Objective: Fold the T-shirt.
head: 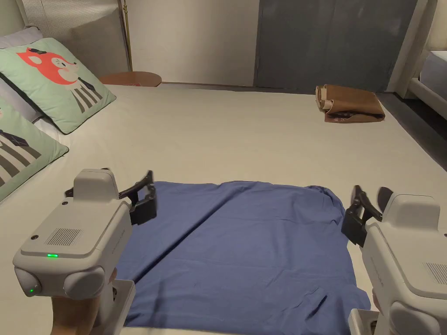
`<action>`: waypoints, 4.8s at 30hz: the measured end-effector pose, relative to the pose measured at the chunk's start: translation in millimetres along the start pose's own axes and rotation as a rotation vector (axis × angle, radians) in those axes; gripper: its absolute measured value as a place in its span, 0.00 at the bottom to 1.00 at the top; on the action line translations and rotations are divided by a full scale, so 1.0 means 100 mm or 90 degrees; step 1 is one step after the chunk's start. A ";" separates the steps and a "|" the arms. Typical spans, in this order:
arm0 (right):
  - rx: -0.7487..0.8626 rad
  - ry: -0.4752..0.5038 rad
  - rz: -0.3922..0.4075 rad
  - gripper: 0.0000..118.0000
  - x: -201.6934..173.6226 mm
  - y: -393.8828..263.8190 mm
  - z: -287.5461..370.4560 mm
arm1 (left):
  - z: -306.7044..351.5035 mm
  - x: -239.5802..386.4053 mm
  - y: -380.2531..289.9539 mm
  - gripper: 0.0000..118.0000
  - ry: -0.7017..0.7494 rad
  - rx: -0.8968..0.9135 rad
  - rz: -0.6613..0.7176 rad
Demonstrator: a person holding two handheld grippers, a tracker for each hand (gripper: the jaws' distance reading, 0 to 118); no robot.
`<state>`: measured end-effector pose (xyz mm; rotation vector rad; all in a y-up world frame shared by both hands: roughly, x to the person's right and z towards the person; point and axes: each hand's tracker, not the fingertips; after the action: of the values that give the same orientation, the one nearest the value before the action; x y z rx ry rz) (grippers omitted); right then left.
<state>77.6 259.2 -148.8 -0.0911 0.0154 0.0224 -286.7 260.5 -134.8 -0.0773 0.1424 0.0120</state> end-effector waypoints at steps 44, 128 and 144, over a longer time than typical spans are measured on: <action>-0.058 0.024 0.009 0.00 0.02 -0.25 -0.02 | 0.22 -0.87 -1.71 0.07 0.030 -0.503 0.015; -0.020 0.023 0.017 0.96 -0.15 0.05 -0.54 | -0.44 -0.04 0.15 0.90 -0.017 -0.018 -0.003; 0.038 0.013 0.033 0.00 -0.25 0.09 -0.20 | -0.27 0.08 0.12 0.00 -0.024 -0.031 -0.046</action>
<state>51.8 265.6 -168.9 -0.0317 0.0386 0.0729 -282.9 270.2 -163.6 -0.1301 0.1023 -0.0546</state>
